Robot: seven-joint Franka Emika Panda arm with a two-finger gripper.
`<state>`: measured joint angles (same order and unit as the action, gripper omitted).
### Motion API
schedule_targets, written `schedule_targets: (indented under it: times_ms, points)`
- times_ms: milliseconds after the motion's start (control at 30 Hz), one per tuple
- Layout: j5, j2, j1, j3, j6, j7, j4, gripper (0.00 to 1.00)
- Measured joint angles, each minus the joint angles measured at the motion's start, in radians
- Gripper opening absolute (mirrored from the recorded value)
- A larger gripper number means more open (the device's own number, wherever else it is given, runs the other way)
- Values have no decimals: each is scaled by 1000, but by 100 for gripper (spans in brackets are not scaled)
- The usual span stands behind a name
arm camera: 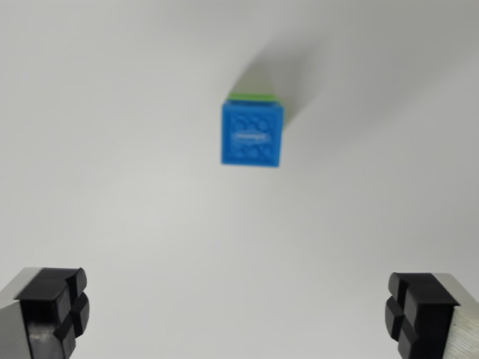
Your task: Stack cube
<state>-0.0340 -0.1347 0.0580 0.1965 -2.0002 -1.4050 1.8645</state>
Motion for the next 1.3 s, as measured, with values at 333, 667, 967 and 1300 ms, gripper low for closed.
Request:
schedule_targets:
  times_ms: [333, 667, 967, 1300]
  points:
    - [2, 10, 0, 0, 43, -2, -33, 100]
    - [3, 11, 0, 0, 53, -2, -41, 100]
    - [3, 11, 0, 0, 53, -2, -41, 100]
    - [3, 11, 0, 0, 53, -2, -41, 100]
